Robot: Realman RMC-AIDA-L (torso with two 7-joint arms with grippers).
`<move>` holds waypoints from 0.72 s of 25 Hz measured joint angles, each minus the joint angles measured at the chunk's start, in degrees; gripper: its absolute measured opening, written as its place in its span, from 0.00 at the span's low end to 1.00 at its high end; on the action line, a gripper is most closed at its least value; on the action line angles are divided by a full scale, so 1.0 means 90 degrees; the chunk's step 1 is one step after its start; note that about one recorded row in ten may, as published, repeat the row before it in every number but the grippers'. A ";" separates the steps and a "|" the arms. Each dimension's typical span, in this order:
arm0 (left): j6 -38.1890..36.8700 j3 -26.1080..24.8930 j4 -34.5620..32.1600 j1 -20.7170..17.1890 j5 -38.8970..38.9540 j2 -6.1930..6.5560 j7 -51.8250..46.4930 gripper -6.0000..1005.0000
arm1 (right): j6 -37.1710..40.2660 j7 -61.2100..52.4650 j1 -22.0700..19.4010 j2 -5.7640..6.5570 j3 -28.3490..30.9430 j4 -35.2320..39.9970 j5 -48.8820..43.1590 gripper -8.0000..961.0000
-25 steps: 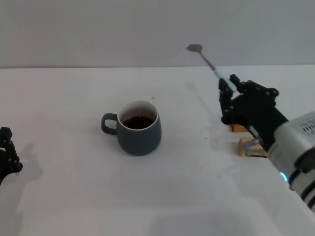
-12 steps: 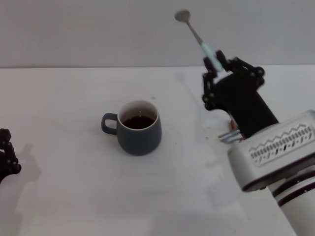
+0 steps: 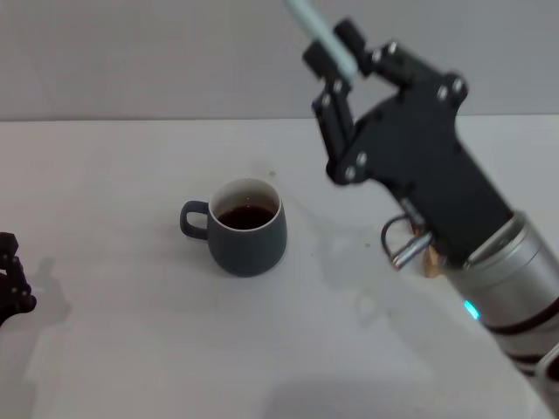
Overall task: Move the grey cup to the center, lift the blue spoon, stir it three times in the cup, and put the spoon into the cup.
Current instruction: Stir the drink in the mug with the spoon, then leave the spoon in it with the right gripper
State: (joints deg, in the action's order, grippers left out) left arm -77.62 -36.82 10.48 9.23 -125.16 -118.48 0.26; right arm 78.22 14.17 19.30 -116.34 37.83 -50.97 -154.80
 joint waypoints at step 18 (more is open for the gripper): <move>-0.0018 0.0000 -0.0003 0.0023 0.0001 0.0000 0.0000 0.00 | -0.9603 -0.0021 -0.1228 -0.0097 0.2283 -0.6145 -0.1361 0.17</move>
State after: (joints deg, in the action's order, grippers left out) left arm -77.78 -36.82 10.45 9.44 -125.15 -118.47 0.26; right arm -8.21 13.98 8.24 -117.21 58.38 -106.28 -167.05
